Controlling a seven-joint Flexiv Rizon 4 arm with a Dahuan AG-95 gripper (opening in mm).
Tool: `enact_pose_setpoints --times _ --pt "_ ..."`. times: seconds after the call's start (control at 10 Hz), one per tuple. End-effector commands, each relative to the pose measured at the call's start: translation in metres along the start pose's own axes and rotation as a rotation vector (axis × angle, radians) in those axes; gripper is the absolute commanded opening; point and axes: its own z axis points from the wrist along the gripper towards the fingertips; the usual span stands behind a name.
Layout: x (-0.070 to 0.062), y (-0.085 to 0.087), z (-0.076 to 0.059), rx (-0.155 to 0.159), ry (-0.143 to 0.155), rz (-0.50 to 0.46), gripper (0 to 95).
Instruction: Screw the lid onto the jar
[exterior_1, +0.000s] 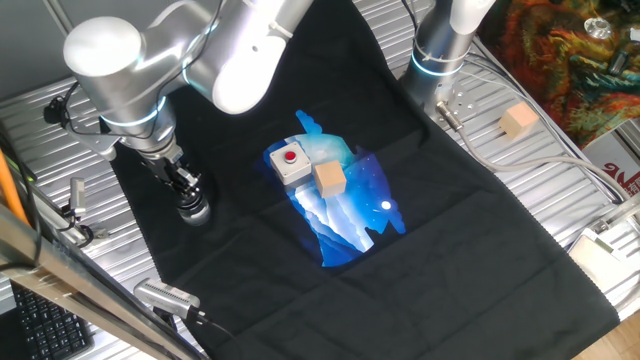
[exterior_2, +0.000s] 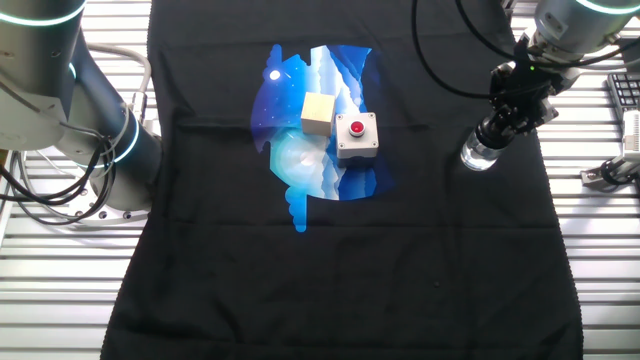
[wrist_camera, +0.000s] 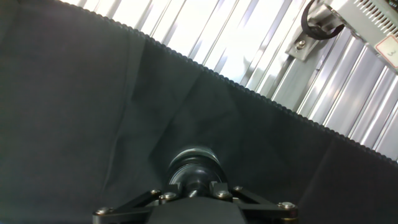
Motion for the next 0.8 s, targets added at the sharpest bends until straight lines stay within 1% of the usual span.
enact_pose_setpoints --times 0.1,0.2,0.4,0.5,0.7,0.8 --pt "-0.0003 -0.0003 0.0009 -0.002 -0.002 0.001 0.0" --pt "-0.0003 -0.0004 0.0014 0.001 0.002 0.004 0.0" --pt "-0.0003 -0.0006 0.0021 -0.006 0.001 0.034 0.0" --pt "-0.0003 -0.0007 0.0024 -0.002 0.003 0.035 0.0" --pt "-0.0003 -0.001 0.0036 -0.005 0.002 0.058 0.0" --pt "-0.0003 -0.001 0.0038 -0.007 0.006 0.073 0.0"
